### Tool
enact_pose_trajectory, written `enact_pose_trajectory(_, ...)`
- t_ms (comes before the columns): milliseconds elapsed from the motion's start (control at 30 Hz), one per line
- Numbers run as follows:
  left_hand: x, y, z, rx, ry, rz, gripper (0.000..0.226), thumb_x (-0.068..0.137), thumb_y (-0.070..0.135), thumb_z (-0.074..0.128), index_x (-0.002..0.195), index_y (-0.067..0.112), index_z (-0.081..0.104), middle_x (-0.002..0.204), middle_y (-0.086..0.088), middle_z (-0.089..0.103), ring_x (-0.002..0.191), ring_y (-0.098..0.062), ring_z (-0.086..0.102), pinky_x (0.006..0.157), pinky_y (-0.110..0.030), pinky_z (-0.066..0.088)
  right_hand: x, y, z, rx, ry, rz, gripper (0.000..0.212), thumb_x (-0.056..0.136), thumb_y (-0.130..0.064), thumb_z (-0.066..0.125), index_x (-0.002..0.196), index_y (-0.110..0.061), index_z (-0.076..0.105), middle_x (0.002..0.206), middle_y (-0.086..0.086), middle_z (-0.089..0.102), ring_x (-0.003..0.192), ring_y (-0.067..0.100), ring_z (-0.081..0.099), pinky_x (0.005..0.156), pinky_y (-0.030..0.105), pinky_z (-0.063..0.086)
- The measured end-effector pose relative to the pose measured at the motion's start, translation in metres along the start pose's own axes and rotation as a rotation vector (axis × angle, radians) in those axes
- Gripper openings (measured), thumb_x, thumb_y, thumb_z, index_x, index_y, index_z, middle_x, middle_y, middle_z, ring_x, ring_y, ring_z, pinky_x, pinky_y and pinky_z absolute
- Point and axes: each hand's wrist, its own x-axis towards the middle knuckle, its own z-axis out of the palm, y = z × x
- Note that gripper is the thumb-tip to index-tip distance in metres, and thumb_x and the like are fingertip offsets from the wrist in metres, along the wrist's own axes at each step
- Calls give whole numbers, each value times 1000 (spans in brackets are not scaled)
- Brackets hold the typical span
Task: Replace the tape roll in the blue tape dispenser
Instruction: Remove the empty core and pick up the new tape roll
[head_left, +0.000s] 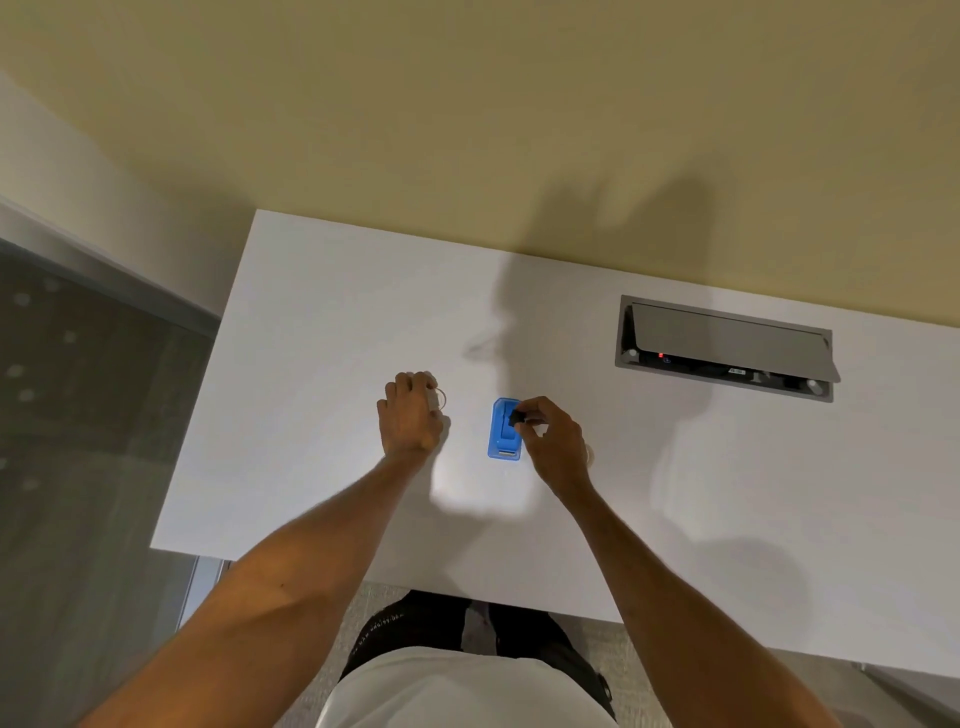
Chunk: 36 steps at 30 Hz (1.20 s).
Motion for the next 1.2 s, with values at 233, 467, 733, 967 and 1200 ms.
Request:
enact_pose_trajectory(233, 3, 0, 3, 77, 10, 40, 51, 92, 10, 64, 142, 19, 54, 140, -6, 55, 127, -30, 55, 102, -41, 49, -1, 3, -3, -53, 6, 1, 15, 94, -21, 68, 106, -30, 70, 104, -17, 77, 86, -15, 63, 59, 12, 35)
enact_pose_trajectory(467, -4, 4, 5, 8, 15, 1, 51, 96, 13, 63, 145, 17, 52, 142, -8, 54, 132, -32, 53, 107, -44, 49, -4, 5, -7, -16, -17, -49, 15, 96, -18, 67, 107, -27, 70, 109, -12, 78, 103, 6, 72, 64, 13, 41)
enact_pose_trajectory(733, -34, 34, -1, -271, 59, 167, 52, 95, 7, 57, 144, 23, 59, 142, -1, 61, 131, -28, 57, 111, -45, 50, -13, 9, -17, -8, -4, -123, 13, 100, -14, 66, 111, -20, 68, 119, -3, 73, 105, 17, 72, 79, 34, 61)
enact_pose_trajectory(967, -60, 66, -4, -304, -68, 455, 40, 96, 15, 67, 136, 22, 65, 134, 3, 69, 124, -24, 62, 109, -39, 53, -18, 5, -33, -7, 21, -178, 18, 100, -17, 69, 118, -19, 68, 116, -3, 74, 105, 18, 71, 92, 41, 62)
enact_pose_trajectory(1200, -70, 77, -1, -313, -103, 470, 33, 101, 13, 65, 133, 21, 69, 132, 5, 74, 123, -21, 65, 110, -38, 54, -29, 13, -45, -19, 32, -208, 16, 105, -27, 63, 115, -17, 68, 118, -1, 72, 107, 19, 70, 92, 41, 62)
